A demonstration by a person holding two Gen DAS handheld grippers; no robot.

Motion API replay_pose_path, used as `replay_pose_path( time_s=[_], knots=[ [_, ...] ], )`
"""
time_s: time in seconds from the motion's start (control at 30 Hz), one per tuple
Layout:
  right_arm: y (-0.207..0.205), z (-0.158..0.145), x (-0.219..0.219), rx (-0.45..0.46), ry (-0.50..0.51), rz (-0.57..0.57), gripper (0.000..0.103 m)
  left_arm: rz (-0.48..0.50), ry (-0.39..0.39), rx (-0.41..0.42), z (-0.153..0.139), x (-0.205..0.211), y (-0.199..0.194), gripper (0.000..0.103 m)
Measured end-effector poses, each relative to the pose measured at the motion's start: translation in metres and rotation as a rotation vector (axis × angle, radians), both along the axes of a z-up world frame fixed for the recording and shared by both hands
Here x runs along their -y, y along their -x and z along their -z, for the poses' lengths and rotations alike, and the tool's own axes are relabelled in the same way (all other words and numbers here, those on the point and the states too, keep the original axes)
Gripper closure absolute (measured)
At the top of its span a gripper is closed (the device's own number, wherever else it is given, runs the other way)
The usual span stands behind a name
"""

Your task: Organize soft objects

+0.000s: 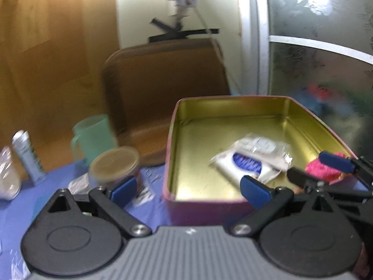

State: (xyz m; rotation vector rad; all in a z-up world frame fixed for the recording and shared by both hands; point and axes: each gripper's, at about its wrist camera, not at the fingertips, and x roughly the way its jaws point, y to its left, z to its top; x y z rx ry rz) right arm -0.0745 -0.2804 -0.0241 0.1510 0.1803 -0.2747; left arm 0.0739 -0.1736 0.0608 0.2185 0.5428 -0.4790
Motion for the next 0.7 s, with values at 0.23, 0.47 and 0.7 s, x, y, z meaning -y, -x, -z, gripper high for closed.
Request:
replay_pose_path(
  time_s=[0.23,0.47,0.7],
  knots=[
    [0.002,-0.003,-0.033,-0.001,-0.004,-0.083,0.030,-0.093,0.032,-0.048,0.007,-0.060,0.017,0.004],
    [-0.003,-0.005,-0.084,-0.011,0.068,-0.180,0.030,-0.202,0.045,-0.088,0.020,-0.115,0.021,0.004],
    [-0.021,0.004,-0.112,-0.090,0.021,-0.301,0.030,-0.299,0.045,-0.127,0.038,-0.158,0.020,0.004]
  ],
)
